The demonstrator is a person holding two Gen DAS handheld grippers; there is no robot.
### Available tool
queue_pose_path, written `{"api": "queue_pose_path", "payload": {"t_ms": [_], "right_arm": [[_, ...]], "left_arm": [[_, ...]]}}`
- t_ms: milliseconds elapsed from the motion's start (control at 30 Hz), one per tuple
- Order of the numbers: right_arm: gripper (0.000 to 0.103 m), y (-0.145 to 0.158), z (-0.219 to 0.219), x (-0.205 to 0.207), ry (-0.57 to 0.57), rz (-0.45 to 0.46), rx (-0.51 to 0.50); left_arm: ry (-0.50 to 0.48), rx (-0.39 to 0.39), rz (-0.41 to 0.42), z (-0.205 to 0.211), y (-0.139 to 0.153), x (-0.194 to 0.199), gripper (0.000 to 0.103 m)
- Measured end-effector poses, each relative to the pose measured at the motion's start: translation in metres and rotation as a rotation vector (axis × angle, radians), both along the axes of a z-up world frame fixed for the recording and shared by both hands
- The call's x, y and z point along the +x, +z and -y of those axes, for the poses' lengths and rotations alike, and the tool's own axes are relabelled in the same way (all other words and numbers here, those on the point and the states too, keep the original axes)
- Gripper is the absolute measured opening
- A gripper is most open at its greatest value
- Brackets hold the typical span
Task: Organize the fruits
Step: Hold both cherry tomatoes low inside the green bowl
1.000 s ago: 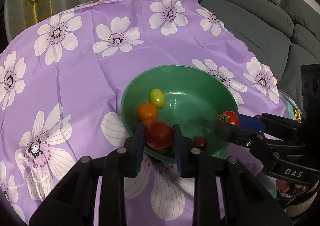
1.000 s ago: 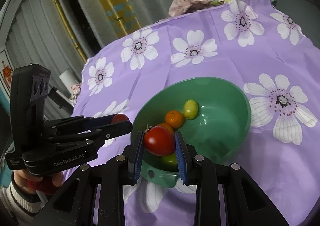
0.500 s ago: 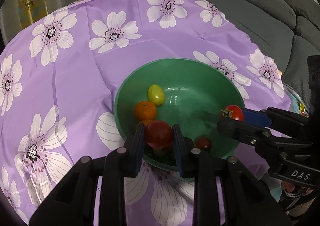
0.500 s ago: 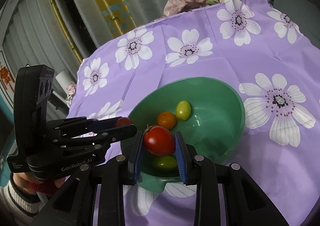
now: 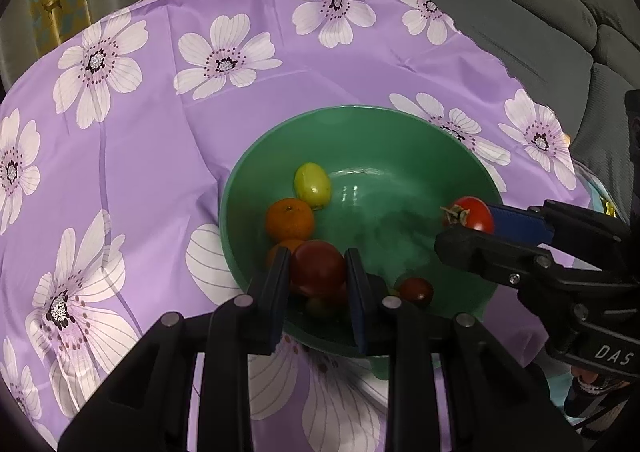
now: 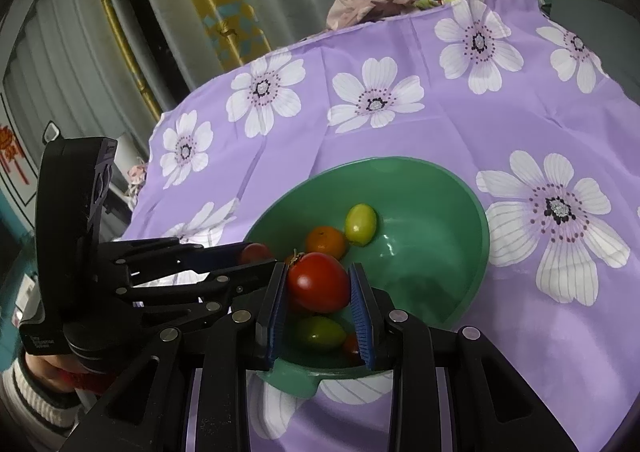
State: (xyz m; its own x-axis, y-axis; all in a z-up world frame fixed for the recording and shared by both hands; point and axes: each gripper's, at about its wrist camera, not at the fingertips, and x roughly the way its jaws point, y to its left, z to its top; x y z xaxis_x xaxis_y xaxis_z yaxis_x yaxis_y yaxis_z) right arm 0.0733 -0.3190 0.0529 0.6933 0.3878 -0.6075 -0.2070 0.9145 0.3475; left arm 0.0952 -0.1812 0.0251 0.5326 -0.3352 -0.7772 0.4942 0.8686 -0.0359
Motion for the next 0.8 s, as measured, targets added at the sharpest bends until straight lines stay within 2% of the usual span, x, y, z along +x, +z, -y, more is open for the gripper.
{"api": "queue_pose_path", "payload": {"t_ms": [800], "right_arm": [[0.032, -0.0018, -0.0085, 0.0083, 0.011, -0.026, -0.055]], "left_arm": [[0.008, 0.026, -0.008, 0.0010, -0.0102, 0.0096, 0.027]]}}
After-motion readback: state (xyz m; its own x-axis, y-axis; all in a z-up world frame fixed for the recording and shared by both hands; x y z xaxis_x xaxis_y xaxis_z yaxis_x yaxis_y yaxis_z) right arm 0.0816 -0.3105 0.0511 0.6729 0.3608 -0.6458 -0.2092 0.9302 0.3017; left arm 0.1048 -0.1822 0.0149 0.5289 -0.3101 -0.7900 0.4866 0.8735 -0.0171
